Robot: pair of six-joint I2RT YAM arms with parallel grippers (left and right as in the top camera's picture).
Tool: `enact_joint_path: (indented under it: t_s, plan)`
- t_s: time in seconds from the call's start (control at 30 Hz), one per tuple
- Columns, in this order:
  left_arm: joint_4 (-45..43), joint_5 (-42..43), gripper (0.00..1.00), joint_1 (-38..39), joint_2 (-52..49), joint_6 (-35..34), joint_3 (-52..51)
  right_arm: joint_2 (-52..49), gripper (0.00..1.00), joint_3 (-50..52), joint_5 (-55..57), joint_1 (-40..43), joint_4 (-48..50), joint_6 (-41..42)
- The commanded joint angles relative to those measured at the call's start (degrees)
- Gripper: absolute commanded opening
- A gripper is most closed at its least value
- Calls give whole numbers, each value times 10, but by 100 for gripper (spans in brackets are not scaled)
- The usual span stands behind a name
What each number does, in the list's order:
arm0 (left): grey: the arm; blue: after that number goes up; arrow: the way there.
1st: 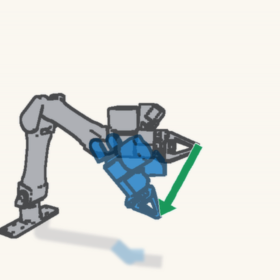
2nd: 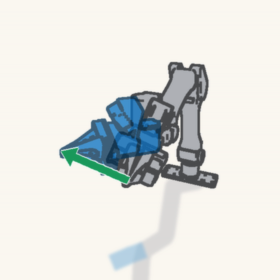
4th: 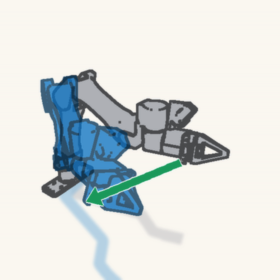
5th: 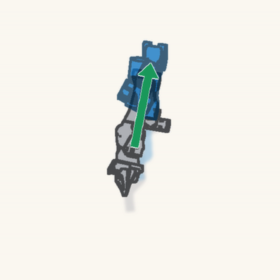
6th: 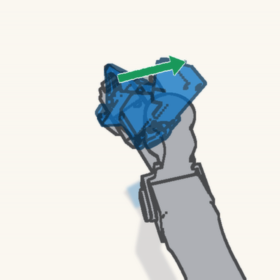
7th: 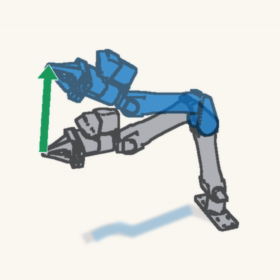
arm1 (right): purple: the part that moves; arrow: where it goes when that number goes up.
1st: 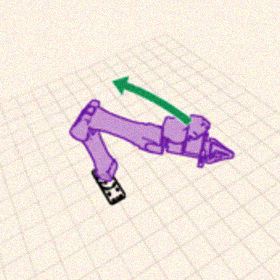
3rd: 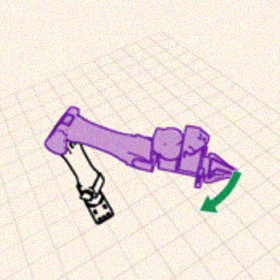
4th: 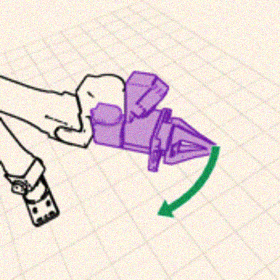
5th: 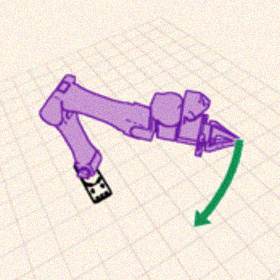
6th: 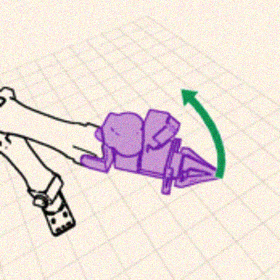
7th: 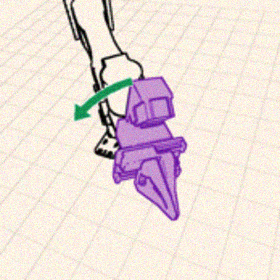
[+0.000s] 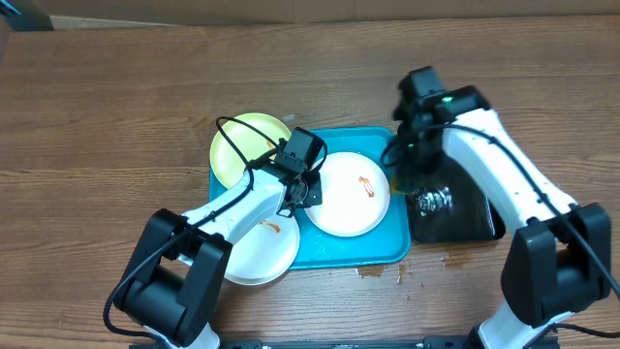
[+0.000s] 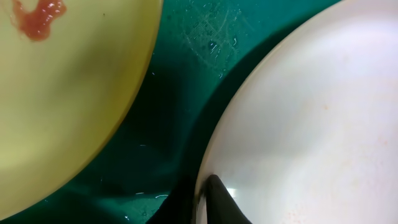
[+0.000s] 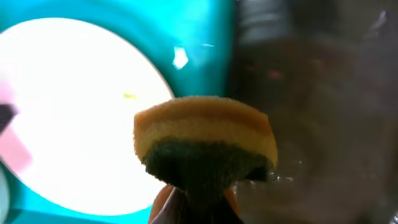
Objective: Clean dirty plates on tray and stack at the side
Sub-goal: 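Lift the sponge and carry it over the held pink-white plate, then scrub the pink-white plate surface with the sponge in the right gripper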
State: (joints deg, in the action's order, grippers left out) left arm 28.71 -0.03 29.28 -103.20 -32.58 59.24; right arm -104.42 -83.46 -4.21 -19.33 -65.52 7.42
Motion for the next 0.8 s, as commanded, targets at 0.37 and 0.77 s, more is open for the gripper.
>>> enact_joint_path:
  t_s: [0.37, 0.77]
  plan:
    - [0, -2, 15, 3, -9, 4, 2, 1, 4, 14, 128, -140, 80, 1]
    - [0, -2, 15, 3, -9, 4, 2, -24, 4, 73, 158, -139, 157, 0]
